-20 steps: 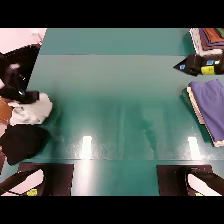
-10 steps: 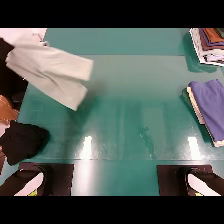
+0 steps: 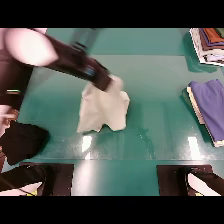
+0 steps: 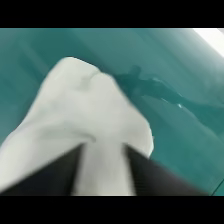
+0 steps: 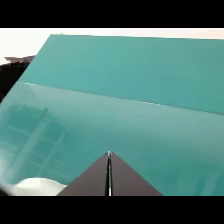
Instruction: Fold the shirts.
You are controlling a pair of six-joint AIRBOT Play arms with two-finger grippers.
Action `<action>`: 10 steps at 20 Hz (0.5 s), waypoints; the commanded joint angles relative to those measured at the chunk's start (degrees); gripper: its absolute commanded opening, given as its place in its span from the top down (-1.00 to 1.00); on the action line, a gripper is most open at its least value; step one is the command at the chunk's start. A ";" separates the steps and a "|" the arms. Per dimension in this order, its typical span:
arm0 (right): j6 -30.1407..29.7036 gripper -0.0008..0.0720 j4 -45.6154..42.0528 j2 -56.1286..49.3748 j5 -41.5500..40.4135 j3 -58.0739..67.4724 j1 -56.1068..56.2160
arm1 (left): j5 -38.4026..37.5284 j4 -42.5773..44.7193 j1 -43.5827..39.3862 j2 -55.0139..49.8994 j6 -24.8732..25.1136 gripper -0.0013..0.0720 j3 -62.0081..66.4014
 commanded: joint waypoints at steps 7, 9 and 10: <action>0.02 0.93 -0.11 0.02 2.95 0.13 -0.02 | -1.07 2.64 13.70 -7.10 -2.23 -0.51 -2.54; 0.02 0.93 -0.11 -0.02 2.93 0.13 -0.02 | -1.68 -1.68 19.69 -7.10 -1.99 -0.51 -8.46; 0.02 0.93 -0.11 -0.02 2.86 0.13 -0.02 | -1.46 -4.20 21.88 -7.10 -1.51 -0.51 -12.44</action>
